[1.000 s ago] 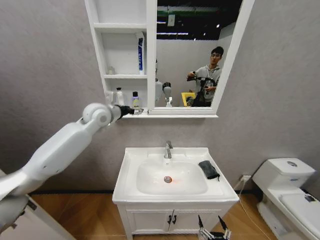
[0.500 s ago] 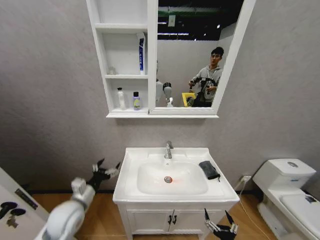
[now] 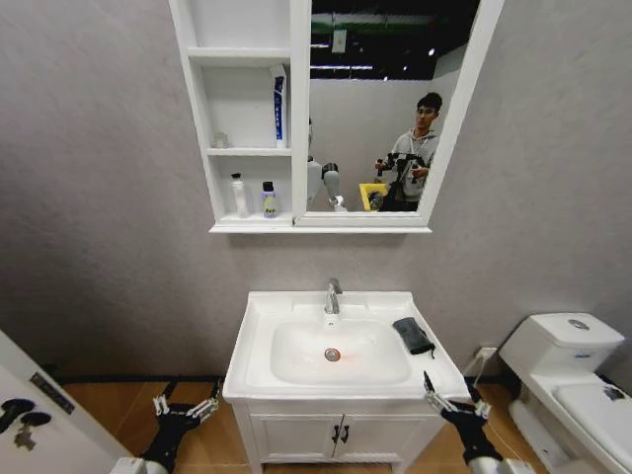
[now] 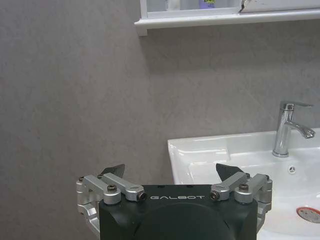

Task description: Move facial cleanser and shampoo from washbasin to cabinet, then wipe washbasin with towel.

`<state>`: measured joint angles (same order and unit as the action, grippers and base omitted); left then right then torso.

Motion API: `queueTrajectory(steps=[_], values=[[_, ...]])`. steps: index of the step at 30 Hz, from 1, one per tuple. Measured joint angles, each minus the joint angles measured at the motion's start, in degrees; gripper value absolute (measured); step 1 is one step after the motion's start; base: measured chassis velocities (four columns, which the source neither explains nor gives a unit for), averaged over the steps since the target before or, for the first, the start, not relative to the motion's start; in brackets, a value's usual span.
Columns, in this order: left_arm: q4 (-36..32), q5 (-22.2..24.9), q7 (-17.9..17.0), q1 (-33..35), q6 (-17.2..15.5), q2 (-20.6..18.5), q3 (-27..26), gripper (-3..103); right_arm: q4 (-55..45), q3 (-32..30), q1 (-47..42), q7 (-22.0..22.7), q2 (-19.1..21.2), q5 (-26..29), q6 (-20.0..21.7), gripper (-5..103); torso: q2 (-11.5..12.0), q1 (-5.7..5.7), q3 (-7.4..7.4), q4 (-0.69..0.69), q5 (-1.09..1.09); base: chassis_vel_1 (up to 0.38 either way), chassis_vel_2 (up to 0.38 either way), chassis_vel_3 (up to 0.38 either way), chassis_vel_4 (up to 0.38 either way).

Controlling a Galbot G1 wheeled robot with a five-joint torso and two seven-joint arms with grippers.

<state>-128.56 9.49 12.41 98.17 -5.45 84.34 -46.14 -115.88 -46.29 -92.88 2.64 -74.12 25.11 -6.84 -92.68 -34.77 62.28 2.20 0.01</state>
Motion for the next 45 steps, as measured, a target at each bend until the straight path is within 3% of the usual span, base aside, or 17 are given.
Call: queueTrajectory(steps=[11, 17, 21, 30, 45], values=[[1.22, 1.12, 0.00, -1.44, 0.25, 0.17, -1.08, 100, 3.40, 0.76, 7.28, -0.82, 2.33, 1.23, 4.96, 100, 0.00, 0.00, 0.00, 0.02, 0.00, 0.000, 0.000, 0.000, 0.000], [1.30, 1.26, -0.06, -1.44, 0.23, 0.06, -0.91, 100, 11.27, 2.58, 16.41, 0.14, 6.67, 3.17, 9.47, 100, 0.01, -0.01, 0.01, -0.02, 0.01, 0.000, 0.000, 0.000, 0.000], [1.33, 1.31, -0.12, -1.44, 0.19, 0.01, -0.84, 100, 18.17, 3.25, 20.45, 0.36, 10.18, 3.47, 9.66, 100, 0.01, 0.00, 0.01, 0.06, 0.00, 0.000, 0.000, 0.000, 0.000], [1.37, 1.37, -0.21, -1.40, 0.11, -0.05, -0.76, 100, 36.68, 10.58, 35.64, -0.95, 13.70, 2.19, 8.76, 100, 0.01, -0.01, 0.01, -0.01, 0.00, 0.000, 0.000, 0.000, 0.000], [1.40, 1.42, -0.27, -1.39, 0.05, -0.10, -0.69, 100, 51.46, 20.20, 46.88, -2.87, 13.44, 1.88, 6.26, 100, 0.01, 0.00, 0.00, 0.00, 0.00, 0.000, 0.000, 0.000, 0.000]])
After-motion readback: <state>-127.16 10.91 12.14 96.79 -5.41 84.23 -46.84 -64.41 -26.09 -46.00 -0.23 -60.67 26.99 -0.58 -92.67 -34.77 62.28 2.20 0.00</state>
